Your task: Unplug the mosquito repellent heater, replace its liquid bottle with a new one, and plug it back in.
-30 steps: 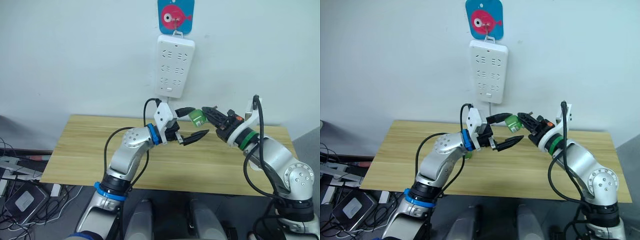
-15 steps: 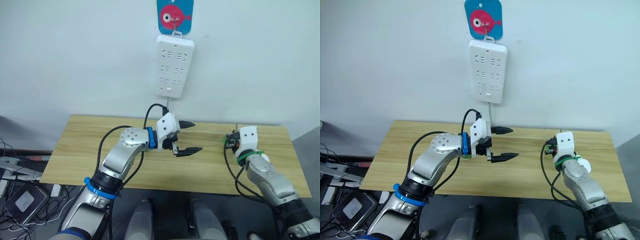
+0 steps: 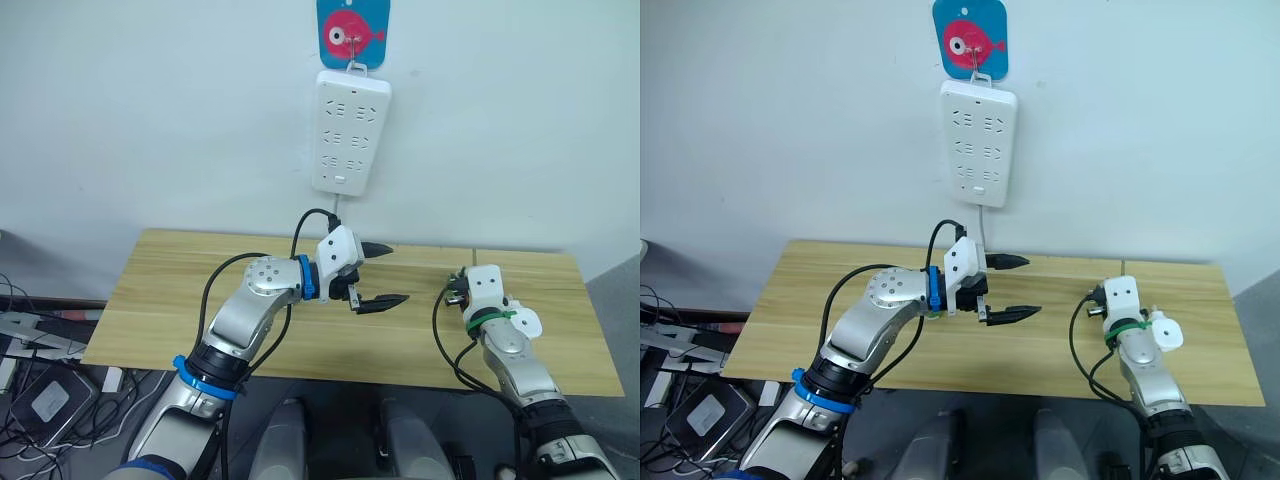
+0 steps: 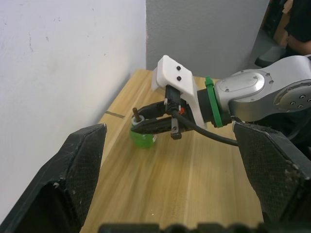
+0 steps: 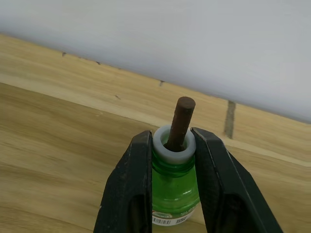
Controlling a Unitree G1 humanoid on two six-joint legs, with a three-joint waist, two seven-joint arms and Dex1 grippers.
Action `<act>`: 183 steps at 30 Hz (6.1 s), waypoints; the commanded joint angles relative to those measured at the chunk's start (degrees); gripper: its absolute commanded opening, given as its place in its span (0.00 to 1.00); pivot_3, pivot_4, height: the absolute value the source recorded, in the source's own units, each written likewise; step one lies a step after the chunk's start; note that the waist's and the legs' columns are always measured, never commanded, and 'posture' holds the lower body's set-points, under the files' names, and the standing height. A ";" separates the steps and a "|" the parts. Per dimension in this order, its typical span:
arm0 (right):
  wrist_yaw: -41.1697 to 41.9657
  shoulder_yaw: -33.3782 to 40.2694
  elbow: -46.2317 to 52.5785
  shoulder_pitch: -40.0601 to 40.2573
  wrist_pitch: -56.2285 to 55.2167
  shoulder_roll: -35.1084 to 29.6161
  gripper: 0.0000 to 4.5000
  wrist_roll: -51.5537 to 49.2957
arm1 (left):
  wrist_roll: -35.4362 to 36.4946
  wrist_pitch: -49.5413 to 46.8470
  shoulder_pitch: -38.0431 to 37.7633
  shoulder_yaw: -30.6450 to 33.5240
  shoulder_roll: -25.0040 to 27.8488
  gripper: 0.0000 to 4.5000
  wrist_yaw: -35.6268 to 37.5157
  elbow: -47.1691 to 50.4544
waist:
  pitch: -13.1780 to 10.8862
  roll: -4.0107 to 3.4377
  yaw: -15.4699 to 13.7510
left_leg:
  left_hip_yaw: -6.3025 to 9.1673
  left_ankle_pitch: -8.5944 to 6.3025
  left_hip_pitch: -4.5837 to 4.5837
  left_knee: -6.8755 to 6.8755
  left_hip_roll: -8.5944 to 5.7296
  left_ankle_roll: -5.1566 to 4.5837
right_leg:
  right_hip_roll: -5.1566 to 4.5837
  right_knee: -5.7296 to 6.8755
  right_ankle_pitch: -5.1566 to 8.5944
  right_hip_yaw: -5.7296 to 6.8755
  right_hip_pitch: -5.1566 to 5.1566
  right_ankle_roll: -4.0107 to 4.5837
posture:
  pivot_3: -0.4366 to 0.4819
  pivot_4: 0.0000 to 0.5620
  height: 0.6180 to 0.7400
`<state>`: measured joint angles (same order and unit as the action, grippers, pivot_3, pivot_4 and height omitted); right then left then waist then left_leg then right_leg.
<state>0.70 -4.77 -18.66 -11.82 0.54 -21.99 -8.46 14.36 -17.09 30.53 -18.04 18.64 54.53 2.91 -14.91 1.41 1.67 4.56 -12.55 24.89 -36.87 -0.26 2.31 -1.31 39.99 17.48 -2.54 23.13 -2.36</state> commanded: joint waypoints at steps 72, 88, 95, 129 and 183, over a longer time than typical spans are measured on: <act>41.12 2.15 55.19 -13.22 52.05 -17.23 1.00 -33.01 | -16.17 51.29 -12.45 17.64 -11.63 0.50 -44.09 -50.15 | -3.65 0.60 -0.01 | 0.41 -0.03 -0.07 -0.03 -0.10 -0.02 | -0.40 -0.12 -0.02 0.19 -0.23 -0.03 | 0.48 0.65 1.00; 32.63 0.56 51.96 -6.12 43.73 -10.13 1.00 -24.22 | 0.41 15.27 2.11 2.44 3.09 0.50 9.33 -13.07 | -3.64 0.54 0.26 | 0.42 0.06 -0.01 0.05 -0.03 0.12 | -0.08 -0.05 -0.02 0.17 -0.05 -0.04 | 0.51 0.51 1.00; 27.79 -0.33 53.49 -6.00 42.47 -4.74 1.00 -21.43 | 0.21 16.41 9.37 2.29 2.51 0.50 16.67 -19.09 | -3.61 0.50 0.23 | 0.41 0.14 0.02 0.07 -0.02 0.27 | -0.04 -0.03 -0.02 0.16 0.03 -0.04 | 0.47 0.48 1.00; 77.25 -9.39 27.05 -27.72 24.90 -12.36 0.24 -21.57 | 3.07 14.65 6.11 -1.12 4.76 0.50 31.45 -10.17 | -3.60 0.50 0.19 | 0.27 0.15 0.06 -0.06 0.00 0.27 | -0.02 0.05 -0.03 0.22 0.04 -0.02 | 0.52 0.48 1.00; 80.89 -10.35 22.68 -29.26 20.61 -11.58 0.23 -20.10 | 1.76 18.51 7.46 -1.63 4.66 0.50 35.01 -12.57 | -3.58 0.47 1.08 | 0.26 0.28 -0.02 -0.12 0.01 0.47 | -0.01 0.44 -0.03 0.29 0.10 -0.02 | 0.53 0.51 1.00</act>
<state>79.77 -16.32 5.94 -38.92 23.69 -33.84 -28.70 15.91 0.53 38.35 -18.24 23.44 87.82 -11.75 -18.49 1.88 2.75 4.84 -12.27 24.88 -37.00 -0.25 2.77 -1.32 40.42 17.45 -2.25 23.22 -2.38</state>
